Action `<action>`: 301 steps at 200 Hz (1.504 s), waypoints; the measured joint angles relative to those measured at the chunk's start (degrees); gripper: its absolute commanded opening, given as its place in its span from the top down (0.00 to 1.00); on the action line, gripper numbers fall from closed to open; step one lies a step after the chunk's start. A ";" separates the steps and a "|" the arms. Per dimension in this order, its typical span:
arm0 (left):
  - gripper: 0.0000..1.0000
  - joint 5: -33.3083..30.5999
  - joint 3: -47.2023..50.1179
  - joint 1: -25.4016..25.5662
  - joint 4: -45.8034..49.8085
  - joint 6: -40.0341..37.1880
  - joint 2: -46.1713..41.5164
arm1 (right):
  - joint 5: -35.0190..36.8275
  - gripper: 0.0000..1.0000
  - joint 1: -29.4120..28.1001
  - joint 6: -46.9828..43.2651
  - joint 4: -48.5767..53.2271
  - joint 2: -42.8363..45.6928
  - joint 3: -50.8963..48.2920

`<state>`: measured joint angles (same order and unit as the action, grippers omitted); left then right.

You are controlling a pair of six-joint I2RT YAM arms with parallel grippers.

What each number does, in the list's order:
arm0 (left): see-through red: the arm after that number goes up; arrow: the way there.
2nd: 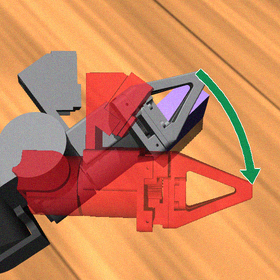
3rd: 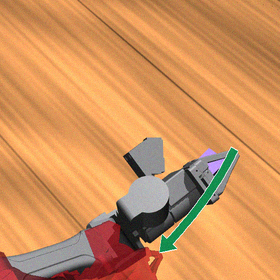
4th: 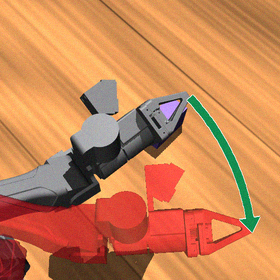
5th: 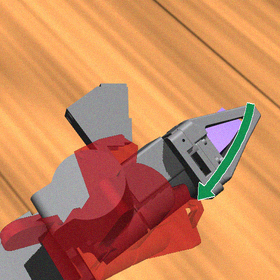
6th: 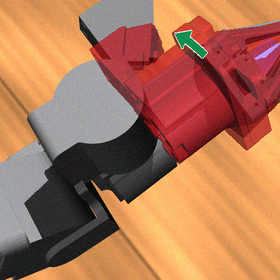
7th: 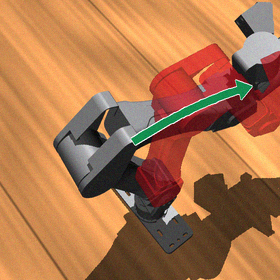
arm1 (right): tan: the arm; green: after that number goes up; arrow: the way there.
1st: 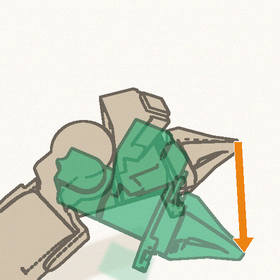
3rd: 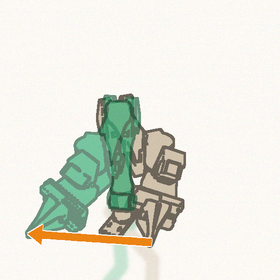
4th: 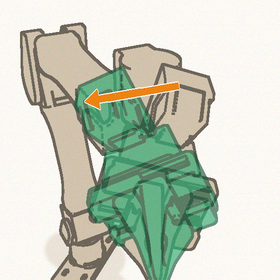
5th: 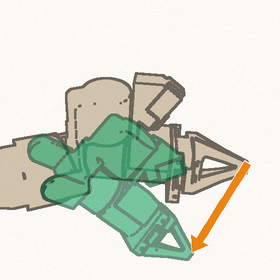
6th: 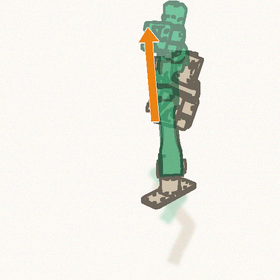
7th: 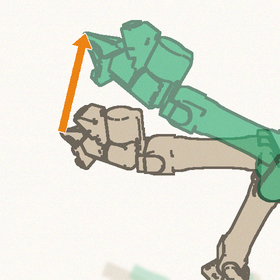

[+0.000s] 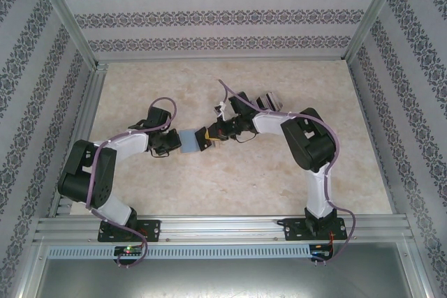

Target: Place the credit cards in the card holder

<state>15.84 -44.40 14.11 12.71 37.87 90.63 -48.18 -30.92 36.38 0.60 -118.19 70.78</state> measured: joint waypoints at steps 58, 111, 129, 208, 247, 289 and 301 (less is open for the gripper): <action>0.89 0.42 1.33 0.00 -1.51 0.04 0.07 | 0.61 0.95 0.00 1.27 -0.61 -1.40 0.13; 0.90 1.20 2.19 -0.11 -3.41 0.11 0.07 | 0.52 0.95 0.00 2.97 -2.43 -2.80 1.07; 0.91 1.70 2.36 -0.35 -3.78 0.24 0.07 | 0.31 0.95 -0.02 3.32 -2.82 -3.26 1.68; 0.91 1.90 2.43 -0.37 -3.96 0.26 0.07 | -0.87 0.95 -0.09 4.09 -3.13 -5.70 3.65; 0.91 1.90 2.43 -0.37 -3.96 0.26 0.07 | -0.52 0.95 -0.24 4.22 -3.21 -5.75 4.11; 0.91 1.92 2.43 -0.37 -3.96 0.26 0.07 | 1.22 0.95 -1.53 4.17 -2.91 -5.75 5.09; 0.91 1.92 2.43 -0.37 -3.98 0.26 0.07 | 1.84 0.94 -1.97 4.11 -2.54 -5.75 5.49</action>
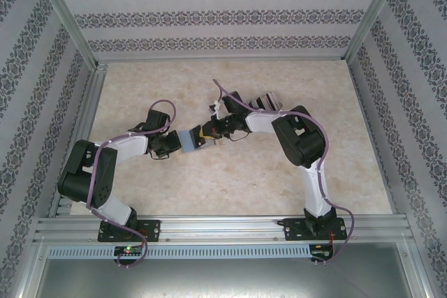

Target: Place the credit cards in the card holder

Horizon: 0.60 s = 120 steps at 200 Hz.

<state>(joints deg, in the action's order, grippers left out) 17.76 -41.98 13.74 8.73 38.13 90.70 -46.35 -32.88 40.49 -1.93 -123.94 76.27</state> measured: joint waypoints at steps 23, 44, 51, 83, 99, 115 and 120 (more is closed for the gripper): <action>0.91 0.07 0.00 0.00 -0.02 0.00 0.00 | 1.27 0.94 -0.79 -0.33 0.85 -0.02 0.70; 0.92 0.15 0.00 0.00 -0.02 0.00 0.02 | 2.71 0.93 -1.49 -0.70 1.84 -0.02 1.25; 0.92 0.17 0.00 0.00 -0.02 0.00 0.02 | 3.28 0.92 -1.81 -1.09 2.29 -0.04 1.57; 0.92 0.17 0.00 0.00 -0.04 0.00 0.02 | 5.05 0.86 -3.02 -2.16 3.93 -0.24 3.06; 0.92 0.17 0.00 0.00 -0.04 0.00 0.02 | 5.99 0.86 -3.13 -3.02 4.81 -0.24 3.23; 0.92 0.17 0.00 0.00 -0.04 0.00 0.02 | 6.78 0.83 -3.17 -3.69 5.97 -0.24 3.26; 0.92 0.20 0.00 0.00 -0.11 0.00 0.02 | 7.02 0.82 -3.17 -4.07 6.38 -0.24 3.32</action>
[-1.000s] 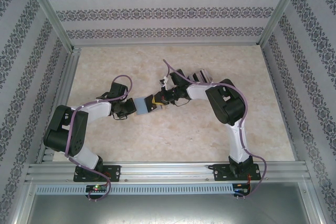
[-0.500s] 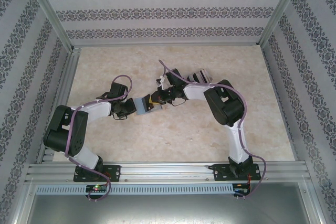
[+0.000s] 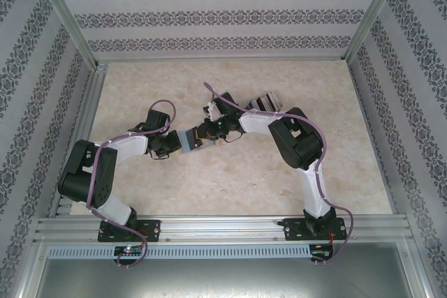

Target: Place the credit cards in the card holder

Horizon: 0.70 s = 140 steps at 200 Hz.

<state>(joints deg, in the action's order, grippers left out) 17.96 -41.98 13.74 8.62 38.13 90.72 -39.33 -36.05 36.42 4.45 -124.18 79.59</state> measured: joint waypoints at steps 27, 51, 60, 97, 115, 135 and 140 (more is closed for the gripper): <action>0.92 0.20 0.00 0.00 -0.11 0.00 0.00 | 1.09 0.74 -0.13 -2.23 2.71 0.20 0.94; 0.92 0.42 0.00 0.00 -0.11 0.00 0.00 | 3.13 0.70 -0.22 -4.70 5.84 0.96 1.68; 0.92 0.44 0.00 0.00 -0.11 0.00 0.04 | 4.04 0.70 -0.22 -5.51 7.15 1.36 1.79; 0.92 0.46 0.00 0.00 -0.15 0.00 0.11 | 6.47 0.68 -0.20 -8.15 10.82 2.43 2.12; 0.93 0.46 0.00 0.00 -0.15 0.00 0.11 | 7.17 0.74 -0.20 -8.85 11.58 2.54 2.19; 0.95 0.46 0.00 0.00 -0.17 0.04 0.11 | 7.52 0.85 -0.22 -9.70 12.39 2.54 2.36; 0.95 0.46 0.00 0.00 -0.17 0.04 0.11 | 7.63 0.86 -0.22 -9.57 12.66 2.54 2.47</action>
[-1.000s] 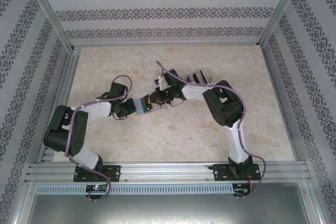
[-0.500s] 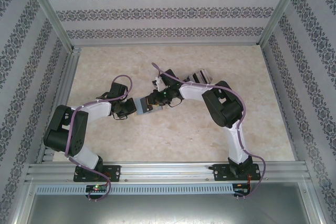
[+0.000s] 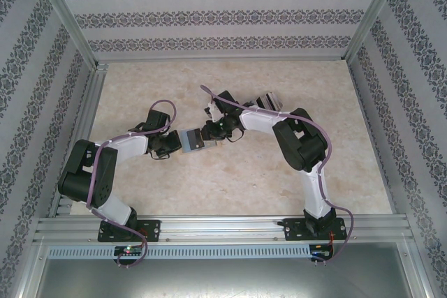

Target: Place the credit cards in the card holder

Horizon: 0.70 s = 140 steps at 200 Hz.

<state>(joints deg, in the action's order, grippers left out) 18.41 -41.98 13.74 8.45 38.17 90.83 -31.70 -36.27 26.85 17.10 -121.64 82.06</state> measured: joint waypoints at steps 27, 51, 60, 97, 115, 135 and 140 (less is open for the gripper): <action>0.96 0.00 0.00 0.00 0.00 -0.02 0.00 | 0.02 0.87 -0.02 -0.15 0.66 -0.02 1.27; 0.96 0.00 0.00 0.00 0.00 -0.02 0.00 | 0.11 0.87 -0.28 -0.17 0.92 -0.42 2.93; 0.97 0.00 0.02 0.00 -0.02 -0.02 0.00 | 0.22 0.87 -0.55 -0.24 0.96 -0.79 3.58; 0.97 0.22 0.02 0.00 -0.28 -0.02 0.17 | 0.90 0.87 -1.53 -0.44 2.23 -3.17 5.40; 0.97 0.42 0.02 0.00 -0.52 -0.02 0.26 | 1.53 0.87 -1.99 -0.98 3.43 -4.13 6.16; 0.97 0.44 0.02 0.00 -0.57 -0.02 0.33 | 2.38 0.87 -2.49 -1.64 4.44 -4.52 7.45; 0.97 0.44 0.02 0.00 -0.59 -0.02 0.33 | 2.60 0.87 -2.60 -1.70 4.59 -4.59 7.72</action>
<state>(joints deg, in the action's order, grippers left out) 18.85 -41.95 13.74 7.86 38.15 91.15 -29.10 -38.87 25.15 21.69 -126.23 89.78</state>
